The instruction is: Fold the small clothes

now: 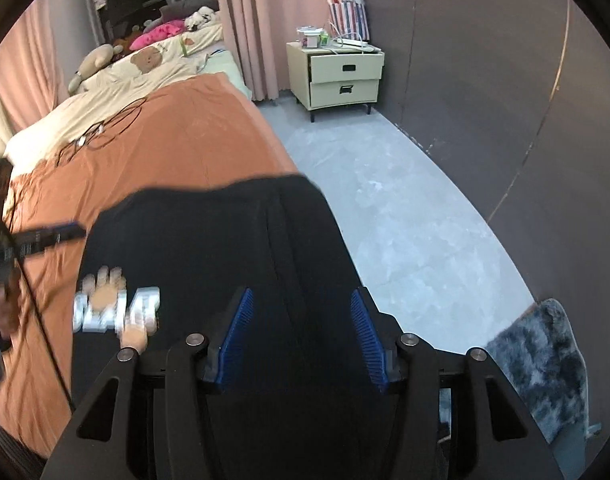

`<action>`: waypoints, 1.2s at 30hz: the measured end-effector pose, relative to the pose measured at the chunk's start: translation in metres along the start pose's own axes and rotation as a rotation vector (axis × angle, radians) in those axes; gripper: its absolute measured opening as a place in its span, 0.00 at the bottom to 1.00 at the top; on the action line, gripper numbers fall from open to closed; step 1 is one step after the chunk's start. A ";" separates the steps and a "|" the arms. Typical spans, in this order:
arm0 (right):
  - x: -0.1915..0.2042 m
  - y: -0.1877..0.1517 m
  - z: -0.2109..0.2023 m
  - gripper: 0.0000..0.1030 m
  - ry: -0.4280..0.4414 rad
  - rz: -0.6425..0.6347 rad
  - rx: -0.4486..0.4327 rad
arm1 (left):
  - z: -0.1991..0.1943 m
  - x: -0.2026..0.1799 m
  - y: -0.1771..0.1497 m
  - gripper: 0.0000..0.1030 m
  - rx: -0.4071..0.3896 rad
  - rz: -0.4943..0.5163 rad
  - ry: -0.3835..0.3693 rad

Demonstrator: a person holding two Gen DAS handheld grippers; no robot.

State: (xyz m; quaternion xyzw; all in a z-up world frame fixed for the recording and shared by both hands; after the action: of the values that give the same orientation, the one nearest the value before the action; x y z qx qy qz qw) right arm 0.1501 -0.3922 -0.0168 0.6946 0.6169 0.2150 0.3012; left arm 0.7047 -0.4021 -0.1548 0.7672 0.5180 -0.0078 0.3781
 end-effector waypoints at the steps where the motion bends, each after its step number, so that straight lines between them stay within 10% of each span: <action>1: 0.004 -0.012 -0.010 0.48 -0.010 -0.011 -0.011 | -0.001 -0.004 -0.003 0.40 0.003 0.003 -0.008; 22: -0.043 -0.119 -0.085 0.37 -0.133 0.259 0.032 | -0.036 -0.061 -0.081 0.40 0.101 0.045 -0.019; 28: -0.025 -0.123 -0.140 0.37 -0.116 0.296 -0.022 | -0.086 -0.077 -0.094 0.63 0.043 0.064 -0.018; 32: -0.008 -0.129 -0.180 0.79 -0.128 0.282 -0.079 | -0.130 -0.087 -0.102 0.87 -0.027 0.074 -0.022; 36: 0.010 -0.140 -0.212 0.82 -0.126 0.257 -0.111 | -0.172 -0.095 -0.113 0.96 -0.093 0.098 0.001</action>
State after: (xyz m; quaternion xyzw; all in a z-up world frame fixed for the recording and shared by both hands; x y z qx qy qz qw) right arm -0.0925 -0.3422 0.0406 0.7624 0.4898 0.2414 0.3472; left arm 0.5050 -0.3558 -0.0586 0.7732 0.4799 0.0350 0.4131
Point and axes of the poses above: each gripper's, at about its wrist camera, not at the fingertips, and z roughly the way its jaws point, x to its left, y to its top, the point moved 7 cm from there along z, roughly the way its jaws point, and after that the axes turned 10 degrees about -y, right-handed, at the moved point
